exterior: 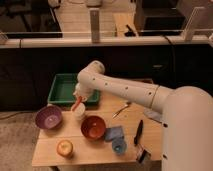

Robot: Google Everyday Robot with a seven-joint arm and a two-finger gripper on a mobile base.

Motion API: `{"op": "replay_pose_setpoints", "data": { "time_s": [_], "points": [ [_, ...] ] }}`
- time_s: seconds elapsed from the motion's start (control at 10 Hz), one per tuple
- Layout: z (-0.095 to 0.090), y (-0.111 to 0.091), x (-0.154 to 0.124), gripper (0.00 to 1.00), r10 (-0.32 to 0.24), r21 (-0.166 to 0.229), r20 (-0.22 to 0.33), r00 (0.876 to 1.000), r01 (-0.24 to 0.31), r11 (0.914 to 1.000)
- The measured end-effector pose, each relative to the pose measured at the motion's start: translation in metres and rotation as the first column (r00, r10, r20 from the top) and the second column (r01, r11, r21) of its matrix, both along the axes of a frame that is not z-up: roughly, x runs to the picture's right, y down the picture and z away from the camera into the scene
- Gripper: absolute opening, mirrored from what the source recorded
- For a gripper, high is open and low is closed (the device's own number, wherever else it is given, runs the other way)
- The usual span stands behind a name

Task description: Place pepper in paper cup

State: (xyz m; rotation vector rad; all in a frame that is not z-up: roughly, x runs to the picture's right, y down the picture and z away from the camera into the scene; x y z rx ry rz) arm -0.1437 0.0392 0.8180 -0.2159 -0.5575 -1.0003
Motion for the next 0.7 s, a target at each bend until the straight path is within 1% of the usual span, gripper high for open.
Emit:
{"op": "replay_pose_setpoints", "data": {
  "time_s": [0.2, 0.3, 0.4, 0.7],
  "points": [
    [0.0005, 0.0005, -0.001, 0.7, -0.003, -0.001, 0.0, 1.0, 0.003, 1.0],
    [0.0015, 0.0003, -0.0002, 0.78, -0.005, 0.002, -0.002, 1.0, 0.005, 1.0],
    [0.0022, 0.0002, 0.0, 0.8, -0.007, 0.004, -0.004, 1.0, 0.007, 1.0],
    [0.0021, 0.001, -0.0032, 0.8, -0.014, 0.011, -0.002, 1.0, 0.014, 0.9998]
  ]
}}
